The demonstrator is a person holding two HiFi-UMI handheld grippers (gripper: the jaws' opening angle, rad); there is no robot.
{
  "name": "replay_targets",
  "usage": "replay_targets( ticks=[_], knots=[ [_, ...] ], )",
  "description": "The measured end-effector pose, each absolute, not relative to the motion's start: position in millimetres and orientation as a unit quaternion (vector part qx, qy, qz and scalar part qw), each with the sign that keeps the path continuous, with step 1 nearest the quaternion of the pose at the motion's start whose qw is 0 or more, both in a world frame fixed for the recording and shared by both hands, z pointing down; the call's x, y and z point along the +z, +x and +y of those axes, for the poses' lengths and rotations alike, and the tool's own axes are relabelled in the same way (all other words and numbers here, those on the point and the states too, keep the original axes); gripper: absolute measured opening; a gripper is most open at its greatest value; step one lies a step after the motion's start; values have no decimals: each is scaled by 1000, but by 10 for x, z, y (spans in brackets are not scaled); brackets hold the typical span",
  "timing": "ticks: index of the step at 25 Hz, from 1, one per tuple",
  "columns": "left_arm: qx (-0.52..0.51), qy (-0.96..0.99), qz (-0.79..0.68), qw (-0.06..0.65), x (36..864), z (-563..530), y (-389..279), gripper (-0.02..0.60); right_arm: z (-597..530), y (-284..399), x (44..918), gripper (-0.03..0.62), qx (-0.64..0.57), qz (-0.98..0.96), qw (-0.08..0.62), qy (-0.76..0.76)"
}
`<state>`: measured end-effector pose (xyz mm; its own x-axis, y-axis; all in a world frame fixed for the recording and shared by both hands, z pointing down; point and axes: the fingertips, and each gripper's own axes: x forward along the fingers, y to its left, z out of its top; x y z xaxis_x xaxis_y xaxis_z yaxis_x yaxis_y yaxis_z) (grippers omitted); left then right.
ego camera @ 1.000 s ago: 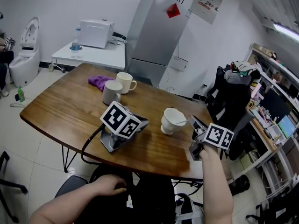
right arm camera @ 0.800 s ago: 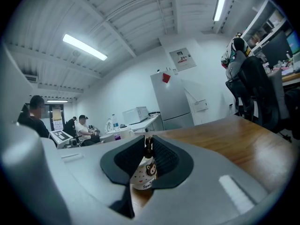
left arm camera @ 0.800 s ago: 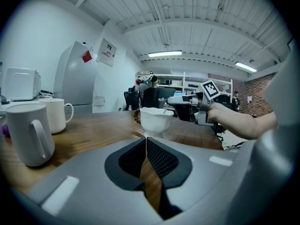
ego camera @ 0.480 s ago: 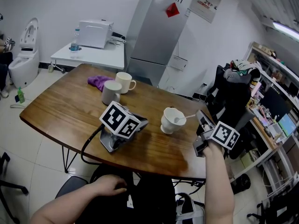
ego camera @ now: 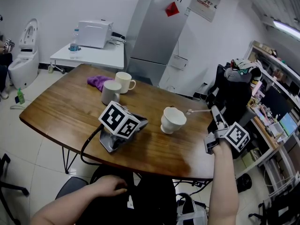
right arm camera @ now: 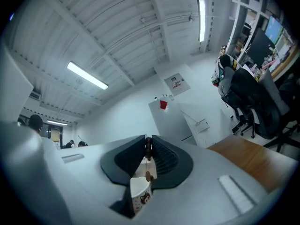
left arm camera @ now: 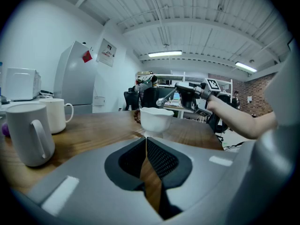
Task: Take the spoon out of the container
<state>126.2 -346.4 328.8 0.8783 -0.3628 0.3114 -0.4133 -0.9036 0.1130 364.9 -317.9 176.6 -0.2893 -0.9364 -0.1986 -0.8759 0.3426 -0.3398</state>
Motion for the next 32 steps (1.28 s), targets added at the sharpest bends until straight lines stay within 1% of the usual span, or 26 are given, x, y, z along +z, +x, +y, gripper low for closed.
replay_targets(
  ticks=[3, 8, 17, 21, 27, 32],
  knots=[
    [143, 965, -201, 88, 3294, -3466, 1261, 12, -3143, 3746, 1765, 46, -62, 790, 163, -587],
    [143, 965, -201, 88, 3293, -3458, 1252, 12, -3164, 3790, 1975, 46, -41, 788, 99, -606],
    [143, 965, -201, 88, 3285, -3450, 1253, 12, -3215, 3691, 2509, 46, 11, 789, -70, -610],
    [143, 965, -201, 88, 3284, -3453, 1254, 12, -3193, 3563, 2615, 46, 38, 796, -121, -592],
    [143, 965, -201, 88, 3286, -3456, 1254, 12, -3196, 3369, 2899, 46, 56, 801, -221, -553],
    [143, 965, -201, 88, 3285, -3457, 1255, 12, -3229, 3385, 3060, 52, 49, 790, -274, -546]
  ],
)
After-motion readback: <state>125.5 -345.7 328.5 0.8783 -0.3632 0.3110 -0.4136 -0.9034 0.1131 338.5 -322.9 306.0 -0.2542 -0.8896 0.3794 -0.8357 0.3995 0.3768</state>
